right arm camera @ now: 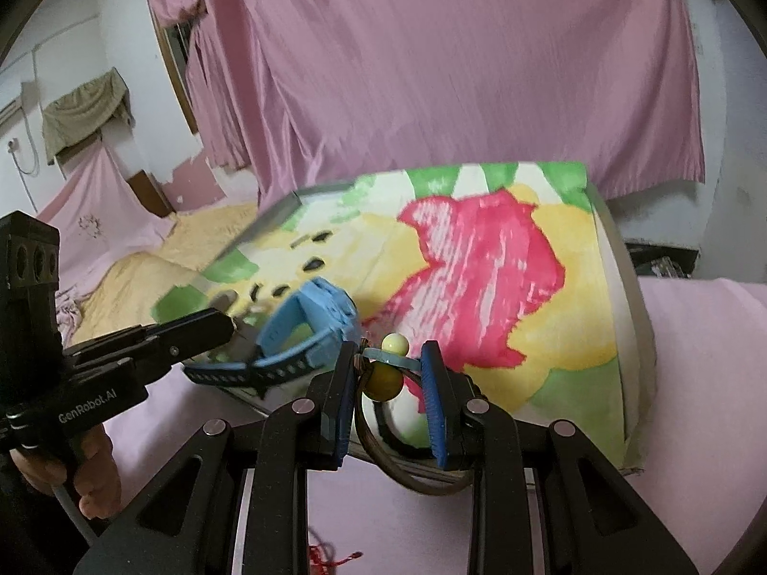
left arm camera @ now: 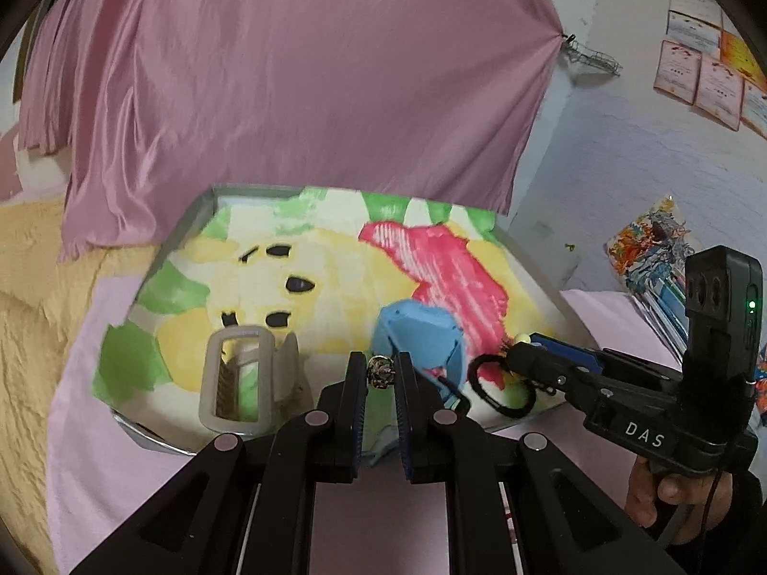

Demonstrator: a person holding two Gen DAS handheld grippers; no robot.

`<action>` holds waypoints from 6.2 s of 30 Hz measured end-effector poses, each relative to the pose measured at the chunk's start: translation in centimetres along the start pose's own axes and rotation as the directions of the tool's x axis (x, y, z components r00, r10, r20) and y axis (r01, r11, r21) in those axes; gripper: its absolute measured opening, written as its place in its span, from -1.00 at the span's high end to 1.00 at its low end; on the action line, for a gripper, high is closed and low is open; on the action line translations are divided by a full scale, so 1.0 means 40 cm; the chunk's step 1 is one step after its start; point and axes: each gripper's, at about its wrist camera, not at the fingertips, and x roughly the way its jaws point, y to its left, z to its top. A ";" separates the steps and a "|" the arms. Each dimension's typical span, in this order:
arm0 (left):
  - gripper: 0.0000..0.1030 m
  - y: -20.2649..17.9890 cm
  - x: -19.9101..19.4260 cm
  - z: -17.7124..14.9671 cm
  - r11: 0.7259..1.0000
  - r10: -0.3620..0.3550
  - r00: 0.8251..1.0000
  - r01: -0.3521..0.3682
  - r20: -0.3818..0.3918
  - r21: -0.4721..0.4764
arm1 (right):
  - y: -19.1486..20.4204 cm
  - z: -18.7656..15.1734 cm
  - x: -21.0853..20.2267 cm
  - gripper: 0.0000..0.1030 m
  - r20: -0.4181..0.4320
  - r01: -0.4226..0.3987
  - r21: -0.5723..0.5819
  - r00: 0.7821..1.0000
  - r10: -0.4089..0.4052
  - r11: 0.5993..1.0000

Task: Organize jewelry
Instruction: 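Carry the gold charm and keychain into the tray and open both tools, then withdraw both tools from the tray back over the table, then lower the left tool onto the white hair clip and close it, then grasp the red beaded string bracelet with the right tool while the left tool holds the clip, then carry the white clip and red bracelet over the tray with both tools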

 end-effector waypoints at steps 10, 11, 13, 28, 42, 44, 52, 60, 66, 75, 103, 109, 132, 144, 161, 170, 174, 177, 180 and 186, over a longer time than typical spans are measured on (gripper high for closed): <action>0.39 0.002 0.003 -0.008 1.000 0.028 1.000 -0.028 0.005 0.001 | -0.013 -0.010 0.027 0.42 -0.032 0.009 0.025 0.999 -0.008 1.000; 0.24 0.005 0.003 -0.008 1.000 0.024 1.000 -0.024 0.004 -0.005 | -0.013 -0.010 0.025 0.39 -0.028 0.011 0.025 1.000 -0.010 1.000; 0.11 0.005 0.001 -0.011 1.000 0.014 1.000 -0.014 0.010 -0.010 | -0.015 -0.012 0.018 0.39 -0.019 0.018 0.027 1.000 -0.018 0.999; -0.92 -0.023 -0.169 -0.073 0.999 0.011 0.973 0.000 0.229 -0.048 | -0.021 -0.089 -0.209 -0.40 0.210 0.087 0.049 0.973 -0.095 0.995; -0.99 -0.095 -0.311 -0.221 0.995 0.082 0.940 -0.098 0.332 0.029 | 0.035 -0.247 -0.403 -0.75 0.410 0.151 0.005 0.901 -0.140 0.988; -0.99 -0.097 -0.318 -0.244 0.994 0.083 0.941 -0.100 0.328 0.034 | 0.040 -0.273 -0.419 -0.75 0.418 0.161 -0.003 0.897 -0.145 0.987; -0.99 -0.095 -0.331 -0.320 0.995 0.085 0.953 -0.096 0.292 0.027 | 0.053 -0.334 -0.438 -0.76 0.410 0.187 -0.023 0.898 -0.161 0.982; -0.99 -0.093 -0.292 -0.338 0.995 0.071 0.985 -0.080 0.154 0.058 | 0.034 -0.329 -0.409 -0.75 0.281 0.146 -0.058 0.952 -0.125 0.988; -0.99 -0.098 -0.247 -0.337 0.992 0.060 0.998 -0.063 0.026 0.109 | 0.019 -0.318 -0.376 -0.75 0.174 0.125 -0.071 0.978 -0.111 0.990; -0.99 -0.136 -0.196 -0.325 0.972 0.097 0.993 -0.080 -0.064 0.220 | -0.003 -0.306 -0.336 -0.75 0.050 0.108 -0.079 0.993 -0.105 0.991; 0.19 -0.202 -0.143 -0.306 0.923 0.003 0.987 0.058 -0.160 0.380 | 0.024 -0.262 -0.227 0.02 -0.147 0.008 -0.214 0.988 -0.040 0.977; 0.74 -0.183 -0.137 -0.290 0.947 0.017 0.988 0.034 -0.157 0.319 | 0.044 -0.249 -0.207 0.09 -0.156 -0.015 -0.238 0.987 -0.023 0.971; 0.86 -0.125 -0.102 -0.251 0.993 0.015 0.991 0.001 -0.134 0.121 | 0.111 -0.184 -0.115 0.37 -0.207 -0.077 -0.277 0.978 0.019 0.958; 0.94 -0.128 -0.110 -0.255 0.993 -0.008 0.994 0.021 -0.113 0.115 | 0.118 -0.178 -0.115 0.87 -0.192 -0.076 -0.272 0.981 0.023 0.959; 0.96 -0.155 -0.148 -0.231 0.990 -0.032 0.999 0.035 -0.026 0.133 | 0.047 -0.145 -0.207 0.87 -0.019 -0.057 -0.163 0.998 0.055 0.985; 0.96 -0.160 -0.158 -0.146 0.992 -0.023 0.997 0.014 0.069 0.128 | 0.009 -0.082 -0.222 0.87 0.078 -0.038 -0.114 0.996 0.047 0.993; 0.96 -0.146 -0.155 -0.095 0.994 -0.019 0.993 0.007 0.116 0.108 | -0.009 -0.047 -0.217 0.87 0.117 -0.031 -0.088 0.992 0.041 0.996; 0.96 -0.128 -0.144 -0.062 0.996 -0.007 0.990 -0.005 0.142 0.087 | -0.015 -0.017 -0.206 0.87 0.146 -0.029 -0.073 0.988 0.040 0.997; 0.96 -0.112 -0.127 -0.038 0.997 0.012 0.988 -0.024 0.157 0.075 | -0.014 0.006 -0.181 0.87 0.153 -0.035 -0.060 0.987 0.043 0.998; 0.96 -0.066 -0.074 -0.002 0.998 0.049 0.988 -0.056 0.144 0.042 | -0.009 0.026 -0.107 0.87 0.120 -0.034 -0.037 0.992 0.038 0.999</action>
